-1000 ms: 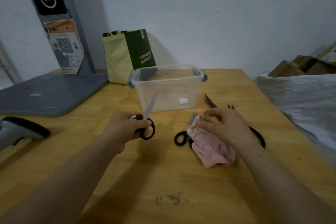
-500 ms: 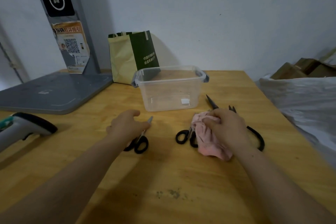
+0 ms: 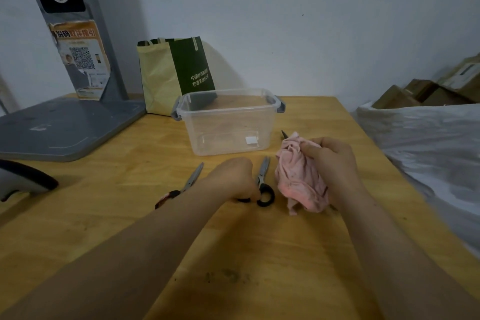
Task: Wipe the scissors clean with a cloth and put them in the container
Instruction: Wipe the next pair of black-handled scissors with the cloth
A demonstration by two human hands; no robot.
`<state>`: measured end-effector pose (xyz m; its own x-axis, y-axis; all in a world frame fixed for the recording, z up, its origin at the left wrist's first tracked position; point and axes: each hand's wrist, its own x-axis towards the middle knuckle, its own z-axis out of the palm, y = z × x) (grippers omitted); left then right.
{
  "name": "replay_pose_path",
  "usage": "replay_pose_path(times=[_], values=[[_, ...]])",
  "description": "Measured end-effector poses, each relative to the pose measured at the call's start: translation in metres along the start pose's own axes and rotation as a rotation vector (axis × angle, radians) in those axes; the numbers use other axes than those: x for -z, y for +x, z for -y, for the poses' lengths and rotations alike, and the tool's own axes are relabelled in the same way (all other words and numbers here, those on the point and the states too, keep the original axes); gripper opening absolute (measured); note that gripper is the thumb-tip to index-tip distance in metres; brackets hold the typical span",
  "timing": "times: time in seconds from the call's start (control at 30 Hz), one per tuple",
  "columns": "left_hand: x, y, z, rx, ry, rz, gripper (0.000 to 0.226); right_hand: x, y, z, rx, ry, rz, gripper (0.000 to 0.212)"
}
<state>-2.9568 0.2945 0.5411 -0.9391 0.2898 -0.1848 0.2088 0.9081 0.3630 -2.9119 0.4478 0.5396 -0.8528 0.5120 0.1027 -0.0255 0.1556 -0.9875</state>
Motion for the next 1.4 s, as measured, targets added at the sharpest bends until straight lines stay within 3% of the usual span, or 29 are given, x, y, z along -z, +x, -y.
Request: replay_pose_path(times=[0.2, 0.33, 0.43, 0.57, 0.7, 0.8, 0.93, 1.17, 1.23, 1.4], values=[[0.000, 0.005, -0.001, 0.103, -0.317, 0.119, 0.020, 0.000, 0.002, -0.006, 0.026, -0.059, 0.033, 0.010], [0.009, -0.002, 0.010, 0.182, -0.678, 0.181, 0.037, 0.001, 0.003, -0.007, 0.126, -0.194, 0.061, 0.024], [0.016, -0.014, 0.015, 0.112, -0.977, 0.158, 0.032, -0.001, 0.002, -0.007, 0.123, -0.189, 0.079, 0.039], [0.014, -0.016, 0.012, -0.051, -1.247, 0.019, 0.035, -0.002, -0.004, -0.002, 0.049, -0.198, 0.136, 0.025], [0.004, -0.014, 0.002, -0.149, -1.304, 0.043, 0.032, -0.007, -0.003, -0.006, 0.095, -0.118, 0.258, 0.019], [0.001, -0.007, 0.005, -0.143, -1.337, 0.048, 0.029, -0.007, 0.002, -0.010, 0.146, -0.147, 0.212, 0.028], [0.005, 0.004, 0.026, -0.100, -1.400, -0.027, 0.029, -0.004, 0.006, -0.011, 0.083, -0.081, 0.213, 0.028], [-0.011, -0.001, 0.012, -0.188, -1.979, 0.107, 0.027, -0.022, -0.005, -0.014, 0.023, 0.164, 0.256, 0.029], [-0.013, -0.001, 0.006, -0.188, -1.980, 0.059, 0.026, -0.025, -0.007, -0.015, 0.009, 0.183, 0.281, 0.026], [-0.020, -0.003, 0.004, -0.176, -1.733, -0.134, 0.032, -0.033, -0.012, -0.014, 0.049, 0.105, 0.303, 0.021]])
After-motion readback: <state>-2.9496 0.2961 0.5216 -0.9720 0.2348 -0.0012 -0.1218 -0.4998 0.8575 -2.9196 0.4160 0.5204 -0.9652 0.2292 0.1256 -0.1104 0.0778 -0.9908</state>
